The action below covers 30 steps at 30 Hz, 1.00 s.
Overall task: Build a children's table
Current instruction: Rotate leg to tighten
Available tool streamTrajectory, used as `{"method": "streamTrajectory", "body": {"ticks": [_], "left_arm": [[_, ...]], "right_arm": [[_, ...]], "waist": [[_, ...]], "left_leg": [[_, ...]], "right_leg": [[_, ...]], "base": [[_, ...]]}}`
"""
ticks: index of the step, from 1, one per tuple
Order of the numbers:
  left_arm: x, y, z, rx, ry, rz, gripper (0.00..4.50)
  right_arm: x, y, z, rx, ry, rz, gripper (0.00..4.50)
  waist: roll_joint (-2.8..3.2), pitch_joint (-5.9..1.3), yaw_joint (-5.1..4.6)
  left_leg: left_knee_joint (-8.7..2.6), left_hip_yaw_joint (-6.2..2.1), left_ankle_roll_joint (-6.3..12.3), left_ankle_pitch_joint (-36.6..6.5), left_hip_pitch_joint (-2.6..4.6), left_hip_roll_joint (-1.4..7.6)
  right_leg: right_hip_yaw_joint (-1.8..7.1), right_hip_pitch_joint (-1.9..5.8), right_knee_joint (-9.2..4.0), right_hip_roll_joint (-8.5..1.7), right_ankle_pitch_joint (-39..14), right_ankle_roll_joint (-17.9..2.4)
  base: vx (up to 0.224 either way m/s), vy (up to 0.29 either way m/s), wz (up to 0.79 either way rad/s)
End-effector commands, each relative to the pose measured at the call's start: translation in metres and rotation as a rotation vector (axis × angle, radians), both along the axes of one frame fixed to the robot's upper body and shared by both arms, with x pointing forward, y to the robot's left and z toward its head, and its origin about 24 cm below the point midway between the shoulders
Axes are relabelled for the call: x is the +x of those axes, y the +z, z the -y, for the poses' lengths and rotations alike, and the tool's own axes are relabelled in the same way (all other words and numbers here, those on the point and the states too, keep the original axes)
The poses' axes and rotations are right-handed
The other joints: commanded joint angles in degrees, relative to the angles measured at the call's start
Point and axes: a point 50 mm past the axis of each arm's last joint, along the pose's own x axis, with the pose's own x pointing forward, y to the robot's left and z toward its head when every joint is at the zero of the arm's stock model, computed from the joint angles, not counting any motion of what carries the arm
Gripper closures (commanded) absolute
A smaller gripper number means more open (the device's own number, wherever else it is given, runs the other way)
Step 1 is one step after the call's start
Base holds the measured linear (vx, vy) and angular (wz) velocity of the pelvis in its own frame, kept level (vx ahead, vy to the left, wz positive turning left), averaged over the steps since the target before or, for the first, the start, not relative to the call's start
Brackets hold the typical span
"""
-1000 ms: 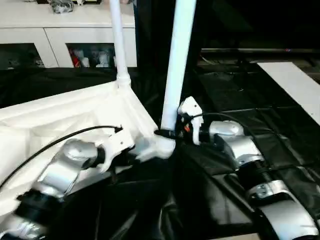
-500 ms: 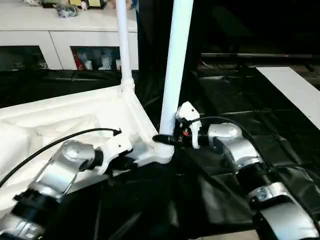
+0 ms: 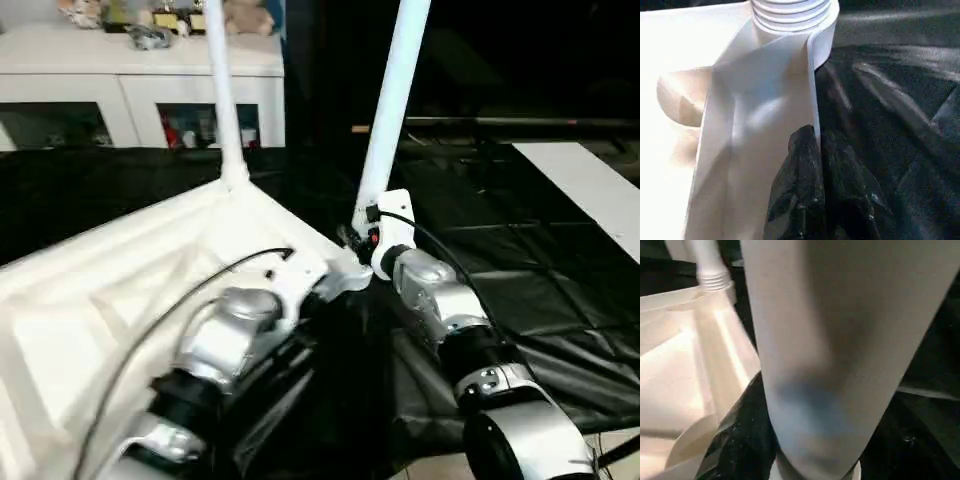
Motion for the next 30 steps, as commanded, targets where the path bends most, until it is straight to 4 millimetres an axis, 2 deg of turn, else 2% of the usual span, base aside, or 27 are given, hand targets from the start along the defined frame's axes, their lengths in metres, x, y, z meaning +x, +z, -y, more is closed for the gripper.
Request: {"method": "streamTrajectory", "body": {"ticks": [1, 3, 4, 5, 6, 9, 10, 13, 14, 15, 16, 17, 18, 19, 21, 24, 26, 27, 28, 29, 30], "left_arm": [[-0.008, -0.002, 0.030, -0.030, -0.098, -0.037, 4.50], [-0.007, -0.002, 0.028, -0.025, -0.092, -0.034, 4.50], [-0.007, -0.001, 0.028, -0.025, -0.091, -0.034, 4.50], [-0.006, -0.002, 0.027, -0.021, -0.084, -0.033, 4.50], [-0.006, -0.002, 0.027, -0.021, -0.084, -0.033, 4.50], [-0.003, -0.001, 0.022, -0.006, -0.067, -0.023, 4.50], [-0.003, -0.001, 0.022, -0.005, -0.066, -0.022, 4.50], [-0.003, -0.001, 0.022, -0.006, -0.068, -0.020, 4.50], [-0.003, -0.001, 0.022, -0.006, -0.068, -0.019, 4.50], [-0.002, -0.001, 0.021, -0.005, -0.070, -0.016, 4.50], [-0.002, 0.000, 0.021, -0.004, -0.072, -0.013, 4.50], [-0.001, 0.000, 0.019, -0.003, -0.079, -0.005, 4.50], [-0.001, 0.000, 0.019, -0.003, -0.080, -0.004, 4.50], [0.000, 0.001, 0.018, -0.004, -0.086, 0.005, 4.50], [0.001, 0.003, 0.015, -0.006, -0.094, 0.022, 4.50], [0.004, 0.007, 0.012, -0.017, -0.098, 0.049, 4.50], [0.005, 0.010, 0.009, -0.021, -0.110, 0.066, 4.50], [0.005, 0.012, 0.008, -0.026, -0.127, 0.081, 4.50], [0.005, 0.013, 0.004, -0.024, -0.141, 0.086, 4.50], [0.005, 0.014, 0.002, -0.021, -0.146, 0.087, 4.50], [0.005, 0.015, -0.001, -0.017, -0.169, 0.102, 4.50]], "right_arm": [[-0.048, -0.079, -0.014, -0.057, 0.037, -0.389, 2.66], [-0.047, -0.079, -0.015, -0.054, 0.032, -0.393, 2.66], [-0.047, -0.079, -0.015, -0.054, 0.031, -0.394, 2.66], [-0.047, -0.079, -0.015, -0.056, 0.028, -0.395, 2.66], [-0.047, -0.079, -0.015, -0.056, 0.028, -0.395, 2.66], [-0.046, -0.079, -0.015, -0.059, 0.016, -0.395, 2.66], [-0.046, -0.079, -0.015, -0.057, 0.015, -0.395, 2.66], [-0.044, -0.076, -0.017, -0.033, 0.024, -0.380, 2.66], [-0.043, -0.075, -0.017, -0.029, 0.025, -0.378, 2.10], [-0.042, -0.073, -0.018, -0.006, 0.031, -0.374, 1.96], [-0.042, -0.072, -0.019, 0.012, 0.036, -0.369, 1.96], [-0.040, -0.069, -0.019, 0.018, 0.047, -0.349, 1.90], [-0.039, -0.068, -0.019, 0.019, 0.049, -0.346, 1.76], [-0.037, -0.065, -0.019, 0.021, 0.054, -0.327, 1.60], [-0.033, -0.060, -0.019, 0.019, 0.069, -0.287, 1.46], [-0.027, -0.048, -0.018, 0.061, 0.090, -0.223, 1.06], [-0.024, -0.040, -0.017, 0.078, 0.119, -0.165, 1.01], [-0.023, -0.033, -0.016, 0.093, 0.146, -0.122, 0.95], [-0.021, -0.023, -0.015, 0.115, 0.189, -0.060, 0.77], [-0.021, -0.019, -0.015, 0.120, 0.205, -0.037, 0.66], [-0.021, -0.014, -0.012, 0.126, 0.231, -0.006, 0.59]], "waist": [[0.47, 0.58, -0.39], [0.58, 0.54, -0.44], [0.44, 0.48, -0.50], [0.59, 0.37, -0.47], [0.57, 0.41, -0.49], [0.55, 0.59, -0.64], [0.66, 0.49, -0.65], [0.70, 0.27, -0.71], [0.64, 0.32, -0.73], [0.60, 0.43, -0.71], [0.59, 0.34, -0.72], [0.58, 0.14, -0.27], [0.48, 0.25, -0.42], [0.34, 0.42, -0.50], [0.57, 0.37, -0.29], [0.53, 0.35, -0.11], [0.50, 0.41, -0.04], [0.70, 0.22, 0.04], [0.58, -0.35, 0.32], [0.78, -0.40, 0.45], [0.42, -0.78, 0.24]], "left_leg": [[-4.78, -1.70, -0.96, -28.4, 0.32, 2.13], [-5.03, -2.00, -1.12, -28.9, 0.10, 2.10], [-5.15, -2.08, -1.09, -28.7, -0.10, 2.11], [-5.42, -2.23, -1.13, -27.9, -0.42, 2.20], [-5.51, -2.26, -1.02, -27.8, -0.52, 2.19], [-5.50, -2.38, -1.05, -29.7, -0.24, 2.10], [-5.52, -2.44, -1.10, -30.0, -0.03, 2.13], [-5.88, -2.32, -0.86, -28.5, -0.33, 2.28], [-5.91, -2.25, -0.80, -28.3, -0.41, 2.30], [-5.85, -2.17, -0.72, -28.4, -0.28, 2.27], [-5.71, -2.16, -0.56, -28.4, -0.18, 2.25], [-5.60, -1.84, -0.31, -27.6, 0.03, 2.37], [-5.62, -1.93, -0.32, -27.0, -0.16, 2.42], [-5.97, -1.99, -0.12, -25.7, -0.84, 2.36], [-5.79, -1.83, -0.07, -25.2, -0.46, 2.47], [-5.94, -1.73, 0.13, -23.1, -0.81, 2.64], [-5.95, -1.67, 0.27, -22.0, -1.00, 2.68], [-5.93, -1.64, 0.27, -20.4, -1.20, 2.80], [-5.73, -1.49, 0.90, -15.4, -1.69, 3.03], [-5.65, -1.34, 1.24, -13.2, -1.67, 3.16], [-5.38, -1.01, 2.08, -11.0, -1.81, 3.21]], "right_leg": [[3.01, -2.24, -8.09, -5.05, -36.8, -0.7], [2.88, -2.03, -8.16, -5.17, -37.1, -0.2], [2.88, -1.88, -8.13, -5.18, -36.6, -0.1], [2.91, -1.58, -8.01, -5.20, -34.8, -0.4], [2.93, -1.64, -8.06, -5.20, -34.3, -0.6], [2.94, -2.04, -8.37, -5.27, -36.3, -0.3], [2.98, -2.12, -8.41, -5.27, -35.7, -0.4], [3.02, -1.68, -8.18, -5.12, -31.2, -1.3], [3.08, -1.71, -8.20, -5.10, -30.7, -1.5], [3.17, -1.91, -8.28, -5.12, -31.1, -1.7], [3.29, -1.99, -8.24, -5.25, -31.8, -2.0], [3.39, -2.07, -8.58, -5.48, -31.1, -2.1], [3.42, -2.05, -8.33, -5.34, -30.4, -2.3], [3.31, -1.45, -8.05, -5.18, -29.7, -2.6], [3.49, -1.79, -8.26, -5.38, -30.2, -2.7], [3.57, -1.36, -7.98, -5.39, -27.8, -3.4], [3.54, -1.22, -7.83, -5.38, -26.8, -4.0], [3.62, -0.97, -7.62, -5.46, -24.7, -4.5], [3.60, -0.19, -6.89, -5.28, -17.4, -5.2], [3.62, -0.13, -6.56, -5.11, -13.1, -6.0], [3.37, 0.02, -5.81, -4.77, -7.7, -7.8]], "base": [[0.000, 0.000, 0.00], [0.000, 0.000, 0.00], [0.000, 0.000, 0.00], [0.000, 0.000, 0.00], [0.000, 0.000, 0.00], [0.000, 0.000, 0.00], [0.000, 0.000, 0.00], [0.000, 0.000, 0.00], [0.000, 0.000, 0.00], [0.000, 0.000, 0.00], [0.000, 0.000, 0.00], [0.000, 0.000, 0.00], [0.000, 0.000, 0.00], [0.000, 0.000, 0.00], [0.000, 0.000, 0.00], [0.000, 0.000, 0.00], [0.000, 0.000, 0.00], [0.000, 0.000, 0.00], [0.000, 0.000, 0.00], [0.000, 0.000, 0.00], [0.000, 0.000, 0.00]]}}
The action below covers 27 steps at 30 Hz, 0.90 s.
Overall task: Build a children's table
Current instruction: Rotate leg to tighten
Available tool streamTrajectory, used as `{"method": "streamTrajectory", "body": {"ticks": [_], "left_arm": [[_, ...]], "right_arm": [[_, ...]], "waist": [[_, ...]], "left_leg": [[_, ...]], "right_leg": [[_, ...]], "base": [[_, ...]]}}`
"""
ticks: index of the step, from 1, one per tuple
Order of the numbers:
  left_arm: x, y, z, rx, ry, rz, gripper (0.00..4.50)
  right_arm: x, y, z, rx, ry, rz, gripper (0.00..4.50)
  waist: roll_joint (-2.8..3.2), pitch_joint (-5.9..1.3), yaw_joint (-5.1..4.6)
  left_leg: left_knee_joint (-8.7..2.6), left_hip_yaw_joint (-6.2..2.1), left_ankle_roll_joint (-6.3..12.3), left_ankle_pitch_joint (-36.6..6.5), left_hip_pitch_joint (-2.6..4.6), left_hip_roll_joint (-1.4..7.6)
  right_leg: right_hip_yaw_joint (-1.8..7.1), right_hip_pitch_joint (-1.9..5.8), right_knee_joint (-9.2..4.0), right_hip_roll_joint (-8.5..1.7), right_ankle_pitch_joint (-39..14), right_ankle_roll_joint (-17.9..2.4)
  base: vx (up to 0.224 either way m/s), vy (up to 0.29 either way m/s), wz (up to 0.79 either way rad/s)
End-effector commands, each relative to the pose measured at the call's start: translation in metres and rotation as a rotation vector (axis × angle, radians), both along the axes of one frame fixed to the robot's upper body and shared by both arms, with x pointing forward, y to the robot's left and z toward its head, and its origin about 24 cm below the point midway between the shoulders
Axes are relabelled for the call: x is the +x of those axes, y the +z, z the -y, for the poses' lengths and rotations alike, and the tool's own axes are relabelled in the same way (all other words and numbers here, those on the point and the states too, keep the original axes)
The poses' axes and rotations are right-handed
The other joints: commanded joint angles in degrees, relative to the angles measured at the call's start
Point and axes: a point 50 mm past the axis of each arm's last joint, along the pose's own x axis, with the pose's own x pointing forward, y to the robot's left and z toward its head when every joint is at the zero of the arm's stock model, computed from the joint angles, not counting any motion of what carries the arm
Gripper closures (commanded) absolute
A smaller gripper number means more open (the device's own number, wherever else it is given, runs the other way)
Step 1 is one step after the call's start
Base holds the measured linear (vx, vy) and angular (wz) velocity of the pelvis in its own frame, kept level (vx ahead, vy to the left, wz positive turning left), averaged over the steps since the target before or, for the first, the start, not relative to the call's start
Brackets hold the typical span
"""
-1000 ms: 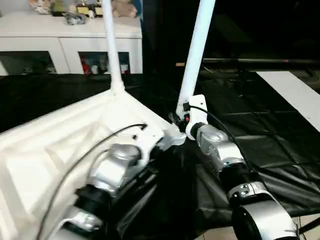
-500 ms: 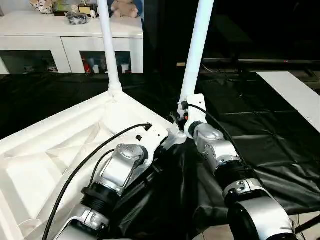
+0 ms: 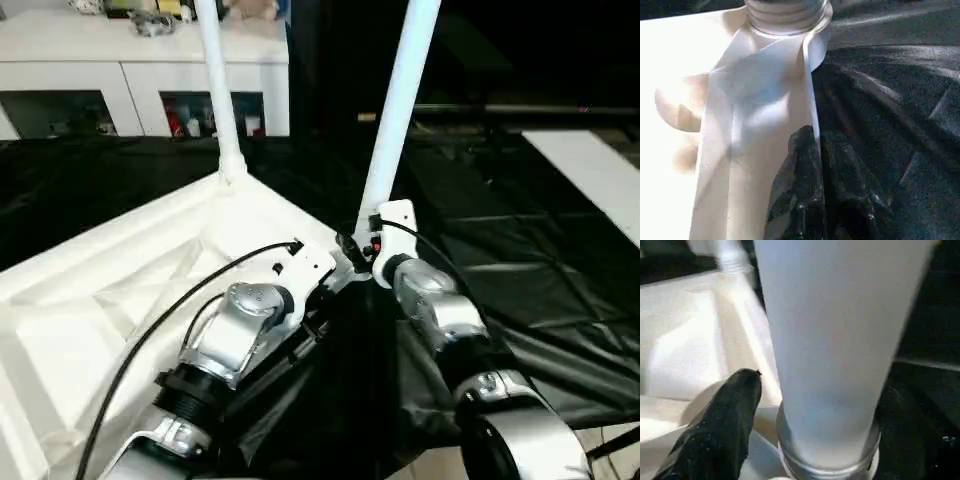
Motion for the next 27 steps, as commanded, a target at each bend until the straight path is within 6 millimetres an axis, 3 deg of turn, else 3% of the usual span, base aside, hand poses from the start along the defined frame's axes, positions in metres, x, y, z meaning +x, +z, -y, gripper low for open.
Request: {"method": "streamTrajectory", "body": {"ticks": [1, 2, 3, 4, 6, 8, 9, 10, 13, 16, 17, 23, 27], "left_arm": [[-0.003, 0.000, 0.007, 0.005, -0.106, 0.015, 4.50], [-0.004, 0.001, 0.003, 0.009, -0.132, 0.023, 4.50], [-0.005, 0.003, 0.000, 0.007, -0.163, 0.032, 4.50], [-0.006, 0.004, -0.004, 0.012, -0.181, 0.033, 4.50], [-0.006, 0.006, -0.010, 0.019, -0.216, 0.047, 4.50], [-0.009, 0.010, -0.018, 0.018, -0.282, 0.064, 4.50], [-0.012, 0.013, -0.022, 0.009, -0.328, 0.079, 4.50], [-0.014, 0.015, -0.025, 0.000, -0.367, 0.085, 4.50], [-0.017, 0.018, -0.038, 0.006, -0.402, 0.067, 4.50], [-0.017, 0.020, -0.046, 0.017, -0.433, 0.092, 4.50], [-0.017, 0.020, -0.050, 0.016, -0.444, 0.101, 4.50], [-0.019, 0.020, -0.059, -0.004, -0.459, 0.087, 4.50], [-0.019, 0.019, -0.061, -0.009, -0.463, 0.080, 4.50]], "right_arm": [[-0.015, -0.011, -0.019, 0.029, 0.162, -0.050, 0.56], [-0.015, -0.007, -0.015, 0.026, 0.178, -0.023, 0.46], [-0.015, -0.004, -0.011, 0.022, 0.188, -0.004, 0.32], [-0.016, 0.000, -0.007, 0.015, 0.206, 0.020, 0.20], [-0.017, 0.004, -0.001, -0.002, 0.222, 0.051, 0.10], [-0.022, 0.010, 0.005, -0.014, 0.275, 0.086, 0.05], [-0.025, 0.013, 0.007, -0.014, 0.305, 0.097, 0.05], [-0.028, 0.015, 0.009, -0.009, 0.339, 0.102, 0.05], [-0.044, 0.016, 0.013, -0.044, 0.509, 0.108, 0.05], [-0.053, 0.013, 0.017, -0.071, 0.596, 0.098, 0.05], [-0.056, 0.012, 0.019, -0.078, 0.623, 0.102, 0.05], [-0.059, 0.013, 0.021, -0.092, 0.672, 0.137, 0.05], [-0.057, 0.010, 0.024, -0.110, 0.668, 0.127, 0.05]], "waist": [[0.11, -1.30, -0.08], [0.29, -1.33, -0.14], [0.33, -1.95, 0.14], [0.44, -2.19, 0.36], [0.58, -2.24, 0.22], [0.75, -2.33, 0.53], [0.93, -2.77, 0.38], [0.99, -3.02, 0.47], [1.18, -3.30, 0.57], [1.21, -2.98, 0.69], [1.33, -2.71, 0.76], [1.13, -2.07, 0.46], [0.92, -2.26, 0.55]], "left_leg": [[-4.12, -0.57, 1.81, -16.4, -0.16, 3.46], [-4.03, -0.48, 1.61, -17.5, -0.24, 3.28], [-3.71, -0.44, 1.72, -14.7, -0.49, 3.27], [-3.42, -0.34, 2.25, -10.0, -0.74, 3.36], [-2.89, 0.04, 3.05, -5.3, -1.08, 3.28], [-2.53, 0.31, 3.67, -2.6, -1.02, 3.19], [-2.11, 0.40, 4.26, 0.1, -1.14, 3.18], [-1.54, 0.52, 5.15, 2.6, -1.16, 2.92], [-0.85, 0.59, 7.09, 6.2, -1.01, 2.85], [-1.00, 0.65, 6.71, 3.0, -1.20, 2.95], [-1.21, 0.62, 5.93, -0.3, -1.13, 3.22], [-1.61, 0.78, 2.72, -8.8, -1.05, 3.45], [-1.37, 0.85, 2.64, -7.8, -1.01, 3.35]], "right_leg": [[2.73, 0.64, -4.93, -4.49, -15.2, -8.4], [2.85, 0.62, -4.98, -4.69, -17.5, -8.3], [3.06, 0.98, -4.89, -4.90, -16.7, -7.9], [2.91, 1.13, -4.26, -4.63, -10.3, -8.3], [2.66, 1.37, -3.26, -4.42, -1.6, -10.2], [2.37, 1.62, -2.73, -4.19, 4.0, -11.3], [2.32, 1.85, -1.91, -4.01, 9.7, -11.9], [2.21, 1.87, -1.40, -3.62, 15.9, -12.2], [1.88, 1.66, -0.46, -3.15, 25.5, -12.8], [1.80, 1.77, -0.70, -3.45, 21.8, -13.1], [1.80, 1.63, -1.13, -3.70, 16.1, -13.2], [2.44, 1.20, -1.88, -4.27, 0.8, -13.4], [2.57, 1.19, -1.78, -4.26, -0.2, -13.2]], "base": [[0.000, 0.000, 0.00], [0.000, 0.000, 0.00], [0.000, 0.000, 0.00], [0.000, 0.000, 0.00], [0.000, 0.000, 0.00], [0.000, 0.000, 0.00], [0.000, 0.000, 0.00], [0.000, 0.000, 0.00], [0.000, 0.000, 0.00], [0.000, 0.000, 0.00], [0.000, 0.000, 0.00], [-0.010, 0.001, 0.00], [0.000, 0.000, 0.00]]}}
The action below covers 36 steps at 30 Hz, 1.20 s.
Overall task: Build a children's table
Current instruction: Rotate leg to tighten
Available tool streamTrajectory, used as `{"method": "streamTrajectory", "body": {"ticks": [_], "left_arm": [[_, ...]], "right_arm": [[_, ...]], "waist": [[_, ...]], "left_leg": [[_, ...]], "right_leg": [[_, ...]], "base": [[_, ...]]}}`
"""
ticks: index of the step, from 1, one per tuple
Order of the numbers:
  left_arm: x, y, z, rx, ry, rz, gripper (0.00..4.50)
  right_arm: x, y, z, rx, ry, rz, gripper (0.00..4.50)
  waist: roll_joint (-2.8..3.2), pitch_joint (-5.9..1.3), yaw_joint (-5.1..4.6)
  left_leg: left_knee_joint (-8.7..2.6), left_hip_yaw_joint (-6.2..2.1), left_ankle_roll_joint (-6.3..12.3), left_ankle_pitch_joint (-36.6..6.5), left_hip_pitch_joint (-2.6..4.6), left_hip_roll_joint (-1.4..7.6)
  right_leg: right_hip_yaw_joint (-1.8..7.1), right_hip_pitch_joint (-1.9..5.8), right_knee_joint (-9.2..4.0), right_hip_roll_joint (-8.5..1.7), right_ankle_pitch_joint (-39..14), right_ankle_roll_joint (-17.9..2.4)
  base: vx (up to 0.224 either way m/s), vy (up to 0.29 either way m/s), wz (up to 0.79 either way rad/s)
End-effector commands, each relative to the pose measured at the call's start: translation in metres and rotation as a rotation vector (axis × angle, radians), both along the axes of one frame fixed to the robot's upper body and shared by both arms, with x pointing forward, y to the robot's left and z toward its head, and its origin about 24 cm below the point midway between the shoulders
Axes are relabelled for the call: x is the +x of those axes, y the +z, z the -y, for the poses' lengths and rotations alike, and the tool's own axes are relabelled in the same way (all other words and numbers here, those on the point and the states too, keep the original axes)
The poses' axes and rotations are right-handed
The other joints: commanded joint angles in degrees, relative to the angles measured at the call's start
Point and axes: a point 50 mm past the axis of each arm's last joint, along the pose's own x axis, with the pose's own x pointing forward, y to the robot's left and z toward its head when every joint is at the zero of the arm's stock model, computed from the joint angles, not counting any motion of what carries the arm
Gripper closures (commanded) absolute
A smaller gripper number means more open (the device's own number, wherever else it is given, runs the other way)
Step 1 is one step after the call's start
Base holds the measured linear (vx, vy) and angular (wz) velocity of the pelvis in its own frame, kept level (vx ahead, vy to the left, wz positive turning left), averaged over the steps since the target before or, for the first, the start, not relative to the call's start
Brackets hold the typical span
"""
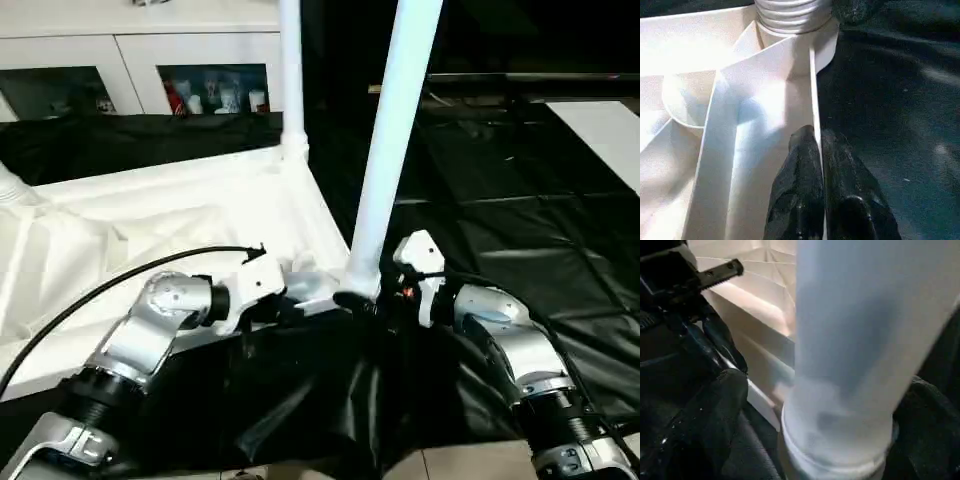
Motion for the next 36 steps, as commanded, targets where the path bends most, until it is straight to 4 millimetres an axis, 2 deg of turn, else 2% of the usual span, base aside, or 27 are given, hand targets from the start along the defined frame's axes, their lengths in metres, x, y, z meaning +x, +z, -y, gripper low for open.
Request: {"method": "streamTrajectory", "body": {"ticks": [1, 8, 15, 20, 21, 29, 33, 36], "left_arm": [[0.000, 0.006, 0.007, -0.032, -0.040, 0.033, 4.50], [-0.001, 0.004, 0.006, -0.032, -0.047, 0.029, 4.50], [0.000, 0.003, 0.006, -0.028, -0.052, 0.022, 4.50], [0.000, 0.003, 0.005, -0.024, -0.055, 0.022, 4.50], [0.000, 0.003, 0.005, -0.024, -0.055, 0.022, 4.50], [0.001, 0.002, 0.006, -0.024, -0.048, 0.023, 4.50], [0.002, 0.000, 0.007, -0.023, -0.032, 0.027, 4.50], [0.003, 0.000, 0.007, -0.029, -0.022, 0.030, 4.50]], "right_arm": [[-0.002, -0.001, -0.007, 0.004, 0.050, 0.005, 0.05], [0.000, -0.006, -0.005, 0.003, 0.031, -0.005, 0.61], [0.000, -0.011, -0.003, -0.013, 0.035, -0.010, 1.12], [-0.001, -0.015, -0.002, -0.030, 0.040, -0.010, 1.47], [-0.001, -0.015, -0.002, -0.030, 0.040, -0.010, 1.68], [-0.002, -0.023, -0.004, -0.040, 0.032, -0.027, 1.85], [-0.006, -0.031, -0.007, -0.052, 0.022, -0.044, 1.86], [-0.004, -0.034, -0.010, -0.056, -0.002, -0.053, 1.86]], "waist": [[0.00, -3.18, 0.11], [-0.06, -3.61, 0.25], [0.05, -3.60, 0.29], [0.07, -3.71, 0.35], [0.07, -3.73, 0.35], [0.06, -3.75, 0.40], [0.02, -3.60, 0.36], [-0.02, -3.38, 0.28]], "left_leg": [[-3.21, -0.26, 2.32, -8.1, 1.17, 2.28], [-2.67, -0.29, 3.64, -6.0, 0.96, 2.06], [-2.59, -0.37, 3.08, -7.3, 0.98, 2.07], [-2.39, -0.39, 3.09, -7.1, 0.95, 2.01], [-2.36, -0.39, 3.19, -7.0, 0.97, 2.00], [-2.21, -0.40, 3.45, -7.3, 0.90, 1.96], [-2.33, -0.44, 2.72, -8.8, 0.96, 1.98], [-2.51, -0.47, 1.62, -11.0, 1.02, 1.97]], "right_leg": [[2.55, 3.08, -3.04, -4.24, -0.2, -13.3], [2.41, 3.26, -2.48, -4.17, 2.7, -13.9], [2.36, 3.25, -2.44, -4.08, 1.0, -14.0], [2.35, 3.28, -2.25, -4.01, 1.7, -14.2], [2.35, 3.27, -2.25, -4.02, 1.8, -14.3], [2.28, 3.28, -2.17, -4.03, 1.5, -14.7], [2.32, 3.16, -2.41, -4.08, -1.4, -14.1], [2.45, 3.05, -2.73, -4.13, -5.6, -13.3]], "base": [[0.000, 0.000, 0.00], [0.000, 0.000, 0.00], [0.000, 0.000, 0.00], [0.000, 0.000, 0.00], [0.000, 0.000, 0.00], [0.000, 0.000, 0.00], [0.000, 0.000, 0.00], [0.000, 0.000, 0.00]]}}
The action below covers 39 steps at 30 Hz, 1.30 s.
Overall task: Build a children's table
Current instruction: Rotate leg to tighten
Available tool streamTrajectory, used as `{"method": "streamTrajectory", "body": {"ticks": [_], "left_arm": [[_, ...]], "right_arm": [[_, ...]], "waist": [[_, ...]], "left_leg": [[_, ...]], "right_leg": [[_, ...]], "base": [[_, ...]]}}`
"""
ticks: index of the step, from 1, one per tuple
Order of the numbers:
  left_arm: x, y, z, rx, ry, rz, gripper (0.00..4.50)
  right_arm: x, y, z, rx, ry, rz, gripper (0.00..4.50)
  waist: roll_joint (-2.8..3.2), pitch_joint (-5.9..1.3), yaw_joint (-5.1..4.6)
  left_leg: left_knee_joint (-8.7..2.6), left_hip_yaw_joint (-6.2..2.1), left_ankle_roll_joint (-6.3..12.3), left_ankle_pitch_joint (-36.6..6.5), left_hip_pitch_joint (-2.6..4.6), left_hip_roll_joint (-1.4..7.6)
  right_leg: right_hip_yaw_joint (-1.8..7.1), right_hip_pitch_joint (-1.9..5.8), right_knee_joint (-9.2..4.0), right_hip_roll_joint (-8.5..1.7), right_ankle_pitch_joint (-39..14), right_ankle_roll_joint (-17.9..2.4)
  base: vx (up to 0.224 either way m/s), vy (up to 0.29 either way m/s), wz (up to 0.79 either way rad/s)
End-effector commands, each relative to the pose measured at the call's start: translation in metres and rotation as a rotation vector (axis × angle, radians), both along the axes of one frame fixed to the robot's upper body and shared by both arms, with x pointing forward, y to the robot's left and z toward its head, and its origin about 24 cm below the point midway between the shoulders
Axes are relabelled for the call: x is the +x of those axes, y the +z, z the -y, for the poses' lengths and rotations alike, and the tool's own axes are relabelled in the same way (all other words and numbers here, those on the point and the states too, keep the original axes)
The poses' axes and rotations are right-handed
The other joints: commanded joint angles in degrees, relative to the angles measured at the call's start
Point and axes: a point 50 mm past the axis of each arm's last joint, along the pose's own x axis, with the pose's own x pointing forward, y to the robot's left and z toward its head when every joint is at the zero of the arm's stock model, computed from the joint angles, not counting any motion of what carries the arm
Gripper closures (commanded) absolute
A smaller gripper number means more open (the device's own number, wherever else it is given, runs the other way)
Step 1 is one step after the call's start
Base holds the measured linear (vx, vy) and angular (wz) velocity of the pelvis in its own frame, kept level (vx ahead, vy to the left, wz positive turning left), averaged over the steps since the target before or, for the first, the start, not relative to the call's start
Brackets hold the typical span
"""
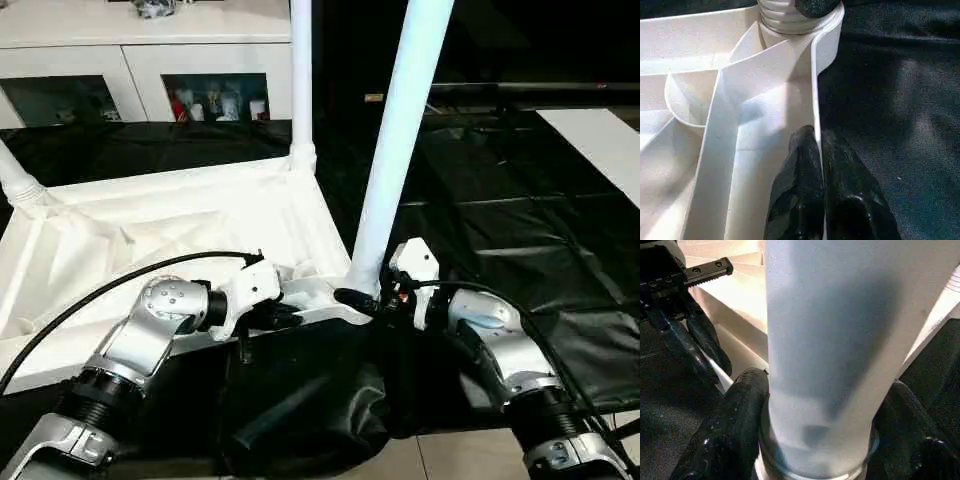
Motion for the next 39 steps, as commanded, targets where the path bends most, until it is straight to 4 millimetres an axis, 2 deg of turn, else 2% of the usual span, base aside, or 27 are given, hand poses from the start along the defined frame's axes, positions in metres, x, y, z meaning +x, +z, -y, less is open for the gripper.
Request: {"method": "streamTrajectory", "body": {"ticks": [1, 3, 5, 6, 7, 9, 11, 12, 13, 15, 18, 19, 20, 21, 22, 24, 27, 30, 31, 33, 34, 36, 37, 39], "left_arm": [[0.003, 0.007, 0.009, -0.026, -0.018, 0.043, 4.50], [0.006, 0.006, 0.011, -0.025, 0.011, 0.050, 4.50], [0.010, 0.005, 0.013, -0.021, 0.062, 0.055, 4.50], [0.013, 0.004, 0.015, -0.027, 0.096, 0.055, 4.50], [0.015, 0.003, 0.018, -0.038, 0.131, 0.052, 4.50], [0.018, 0.001, 0.025, -0.051, 0.182, 0.041, 4.50], [0.021, -0.001, 0.032, -0.052, 0.233, 0.033, 4.50], [0.023, -0.002, 0.038, -0.056, 0.288, 0.023, 4.50], [0.026, -0.003, 0.043, -0.061, 0.332, 0.016, 4.50], [0.031, -0.005, 0.055, -0.069, 0.437, -0.004, 4.50], [0.034, -0.006, 0.076, -0.053, 0.515, -0.015, 4.50], [0.035, -0.006, 0.082, -0.054, 0.519, -0.013, 4.50], [0.035, -0.005, 0.085, -0.054, 0.521, -0.012, 4.50], [0.035, -0.004, 0.088, -0.053, 0.525, -0.008, 4.50], [0.036, -0.004, 0.090, -0.050, 0.525, -0.004, 4.50], [0.036, -0.003, 0.091, -0.045, 0.533, -0.001, 4.50], [0.038, 0.000, 0.089, -0.037, 0.544, 0.003, 4.50], [0.039, 0.001, 0.084, -0.031, 0.542, 0.014, 4.50], [0.039, 0.001, 0.083, -0.030, 0.543, 0.014, 4.50], [0.041, 0.001, 0.078, -0.028, 0.536, 0.025, 4.50], [0.041, 0.002, 0.076, -0.028, 0.523, 0.038, 4.50], [0.042, 0.003, 0.073, -0.027, 0.512, 0.048, 4.50], [0.042, 0.006, 0.069, -0.035, 0.487, 0.066, 4.50], [0.042, 0.006, 0.067, -0.038, 0.484, 0.064, 4.50]], "right_arm": [[-0.007, -0.021, -0.009, -0.049, 0.009, -0.092, 1.86], [-0.005, -0.024, -0.011, -0.048, -0.037, -0.110, 1.86], [-0.003, -0.029, -0.015, -0.051, -0.102, -0.134, 1.86], [-0.002, -0.032, -0.017, -0.051, -0.153, -0.150, 1.86], [0.000, -0.036, -0.020, -0.041, -0.211, -0.173, 1.86], [0.003, -0.039, -0.026, -0.016, -0.309, -0.209, 1.86], [0.006, -0.041, -0.033, -0.004, -0.377, -0.232, 1.86], [0.007, -0.043, -0.039, 0.001, -0.430, -0.251, 1.86], [0.009, -0.044, -0.043, 0.000, -0.466, -0.264, 1.86], [0.011, -0.047, -0.052, 0.008, -0.538, -0.313, 1.86], [0.013, -0.050, -0.065, 0.037, -0.624, -0.394, 1.87], [0.014, -0.050, -0.067, 0.034, -0.635, -0.399, 1.87], [0.015, -0.050, -0.068, 0.030, -0.641, -0.398, 1.87], [0.015, -0.050, -0.069, 0.027, -0.643, -0.398, 1.87], [0.016, -0.049, -0.070, 0.027, -0.645, -0.399, 1.87], [0.017, -0.049, -0.070, 0.024, -0.653, -0.402, 1.87], [0.020, -0.048, -0.070, 0.038, -0.660, -0.406, 1.87], [0.023, -0.044, -0.070, 0.051, -0.630, -0.385, 1.87], [0.023, -0.043, -0.070, 0.057, -0.625, -0.382, 1.52], [0.027, -0.032, -0.070, 0.113, -0.569, -0.320, 1.17], [0.027, -0.028, -0.070, 0.135, -0.546, -0.306, 1.11], [0.029, -0.023, -0.068, 0.155, -0.523, -0.278, 0.81], [0.031, -0.016, -0.061, 0.164, -0.512, -0.232, 0.72], [0.032, -0.012, -0.057, 0.165, -0.506, -0.200, 0.62]], "waist": [[0.00, -3.32, 0.14], [-0.01, -3.17, 0.07], [-0.23, -2.74, -0.26], [-0.11, -2.61, -0.32], [-0.06, -2.37, -0.54], [-0.12, -2.31, -0.63], [-0.13, -2.25, -0.79], [-0.09, -2.00, -1.07], [-0.17, -1.92, -1.14], [-0.29, -1.91, -1.53], [-0.58, -1.69, -1.54], [-0.39, -1.66, -1.65], [-0.32, -1.74, -1.66], [-0.51, -1.83, -1.75], [-0.35, -1.93, -1.57], [-0.39, -1.94, -1.64], [-0.69, -1.82, -1.75], [-0.62, -1.83, -2.12], [-0.59, -1.79, -2.20], [-0.44, -1.75, -2.20], [-0.64, -1.76, -2.24], [-0.67, -2.15, -2.50], [-0.55, -2.25, -2.39], [-0.69, -2.22, -2.33]], "left_leg": [[-3.77, -0.36, 1.35, -11.7, 0.90, 1.86], [-3.89, -0.39, 1.10, -12.4, 0.91, 1.81], [-4.29, -0.49, -0.22, -16.2, 1.31, 1.79], [-4.39, -0.54, -0.53, -17.0, 1.43, 1.81], [-4.51, -0.63, -1.24, -19.0, 1.70, 1.70], [-4.69, -0.96, -1.99, -21.0, 1.87, 1.70], [-4.88, -1.18, -2.19, -21.9, 1.78, 1.76], [-5.00, -1.13, -2.55, -23.5, 2.05, 1.74], [-4.88, -1.29, -2.81, -25.3, 2.61, 1.54], [-5.03, -1.49, -2.92, -25.4, 2.53, 1.48], [-4.84, -1.46, -2.27, -28.0, 3.36, 1.20], [-4.87, -1.58, -2.07, -29.4, 3.59, 1.13], [-4.96, -1.68, -2.08, -29.7, 3.56, 1.16], [-5.22, -1.75, -1.90, -29.7, 3.24, 1.17], [-5.45, -1.75, -1.63, -29.4, 3.25, 1.23], [-5.69, -1.74, -1.33, -29.4, 3.12, 1.28], [-5.73, -1.76, -1.11, -30.9, 3.22, 1.03], [-5.99, -2.16, -1.12, -31.9, 2.95, 1.07], [-6.06, -2.17, -1.14, -32.4, 2.95, 1.11], [-6.16, -2.14, -1.16, -33.0, 3.02, 1.18], [-6.21, -2.20, -0.60, -32.9, 2.78, 1.09], [-6.77, -2.52, -0.23, -28.8, 1.13, 1.27], [-6.81, -2.36, 0.00, -26.3, 0.90, 1.46], [-6.52, -1.87, 0.57, -24.9, 1.12, 1.41]], "right_leg": [[2.44, 2.83, -4.13, -4.11, -6.4, -13.0], [2.45, 2.82, -4.26, -4.13, -7.7, -12.8], [2.53, 2.57, -5.03, -4.25, -15.5, -11.3], [2.57, 2.42, -5.13, -4.25, -17.3, -11.0], [2.56, 2.11, -5.52, -4.30, -21.5, -10.1], [2.52, 2.01, -6.00, -4.54, -26.5, -8.5], [2.47, 1.93, -6.24, -4.57, -27.6, -7.6], [2.46, 1.54, -6.37, -4.40, -28.9, -7.4], [2.28, 1.22, -6.86, -4.48, -32.0, -6.6], [2.07, 1.48, -7.09, -4.57, -33.1, -5.9], [1.78, 0.65, -8.03, -4.33, -34.6, -4.5], [1.52, 0.55, -8.33, -4.36, -35.6, -4.0], [1.44, 0.68, -8.37, -4.36, -35.3, -3.8], [1.25, 0.99, -8.45, -4.29, -33.8, -3.5], [1.26, 1.10, -8.50, -4.33, -32.5, -3.6], [1.21, 1.25, -8.63, -4.36, -30.9, -3.9], [1.08, 0.92, -8.82, -4.40, -32.1, -3.5], [0.87, 1.04, -8.84, -4.67, -32.6, -3.2], [0.88, 0.99, -8.93, -4.71, -32.3, -3.3], [0.96, 0.87, -9.00, -4.72, -31.6, -3.4], [0.82, 1.17, -9.10, -4.80, -31.4, -3.3], [0.93, 2.62, -8.22, -5.09, -28.1, -3.8], [1.09, 2.52, -7.97, -4.98, -24.4, -4.8], [1.28, 2.18, -7.88, -5.04, -21.4, -6.5]], "base": [[0.000, 0.000, 0.00], [0.000, 0.000, 0.00], [0.000, 0.000, 0.00], [0.000, 0.000, 0.00], [0.000, 0.000, 0.00], [0.000, 0.000, 0.00], [-0.027, 0.005, -0.04], [0.000, 0.000, 0.00], [0.000, 0.000, 0.00], [0.000, 0.000, 0.00], [0.000, 0.000, 0.00], [0.000, 0.000, 0.00], [0.000, 0.000, 0.00], [0.000, 0.000, 0.00], [0.000, 0.000, 0.00], [0.000, 0.000, 0.00], [0.000, 0.000, 0.00], [0.000, 0.000, 0.00], [0.000, 0.000, 0.00], [0.000, 0.000, 0.00], [0.000, 0.000, 0.00], [0.003, 0.009, -0.11], [0.002, 0.007, -0.19], [0.001, 0.003, -0.09]]}}
